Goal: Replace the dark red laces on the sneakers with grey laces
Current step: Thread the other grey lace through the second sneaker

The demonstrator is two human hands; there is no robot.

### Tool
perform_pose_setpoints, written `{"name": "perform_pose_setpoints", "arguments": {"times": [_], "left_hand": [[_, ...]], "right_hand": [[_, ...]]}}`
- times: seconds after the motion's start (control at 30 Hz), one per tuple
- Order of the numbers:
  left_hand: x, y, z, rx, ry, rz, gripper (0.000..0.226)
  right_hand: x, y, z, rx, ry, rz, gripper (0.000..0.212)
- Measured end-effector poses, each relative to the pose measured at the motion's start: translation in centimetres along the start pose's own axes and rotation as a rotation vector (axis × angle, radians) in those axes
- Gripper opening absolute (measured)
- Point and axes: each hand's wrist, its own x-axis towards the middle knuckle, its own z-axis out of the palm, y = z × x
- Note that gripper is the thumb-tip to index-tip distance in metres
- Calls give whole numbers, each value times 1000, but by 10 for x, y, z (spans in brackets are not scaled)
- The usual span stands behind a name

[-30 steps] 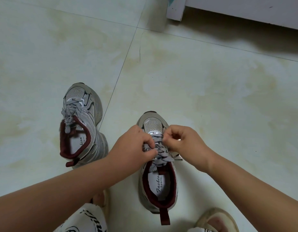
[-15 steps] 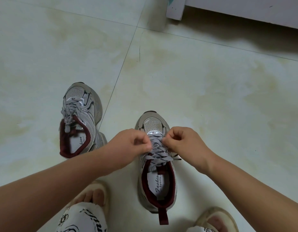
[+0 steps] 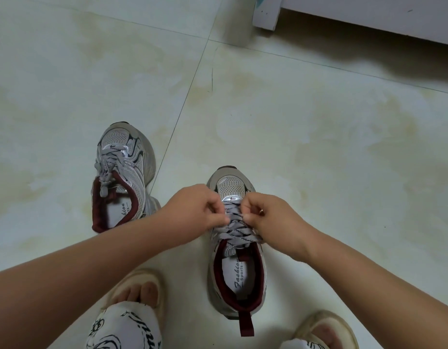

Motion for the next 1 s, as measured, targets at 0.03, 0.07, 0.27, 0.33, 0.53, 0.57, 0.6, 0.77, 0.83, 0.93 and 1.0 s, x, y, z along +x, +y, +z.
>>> {"name": "perform_pose_setpoints", "arguments": {"times": [0.03,0.07,0.27,0.33,0.53,0.57,0.6,0.77,0.83,0.93,1.0], "left_hand": [[3,0,0,63,-36,12,17],[5,0,1,71,-57,1,19],[14,-6,8,-489,-125,-318,13],[13,-5,11,-400,-72,-291,17],[8,-3,10,-208,-55,-165,27],[7,-4,10,-226,-55,-160,26],[6,-5,10,-249,-48,-158,25],[4,-8,15,-210,-22,-129,23],[3,-8,17,-180,3,-119,23],[1,-6,19,-122,48,-106,24],[-2,-2,19,-69,65,-82,25]], "right_hand": [[-1,2,-3,104,-37,18,34],[-2,3,-6,194,-74,36,34],[-2,5,-16,505,-184,191,28],[2,-1,-14,332,-138,169,25],[4,-6,-6,286,-83,82,32],[2,-3,-10,391,-112,106,32],[1,0,-14,508,-142,134,33],[-4,10,-16,769,-125,253,28],[-3,6,-11,521,-96,199,26],[-1,-2,-7,297,-64,115,27],[0,-3,-10,445,-92,182,29]]}}
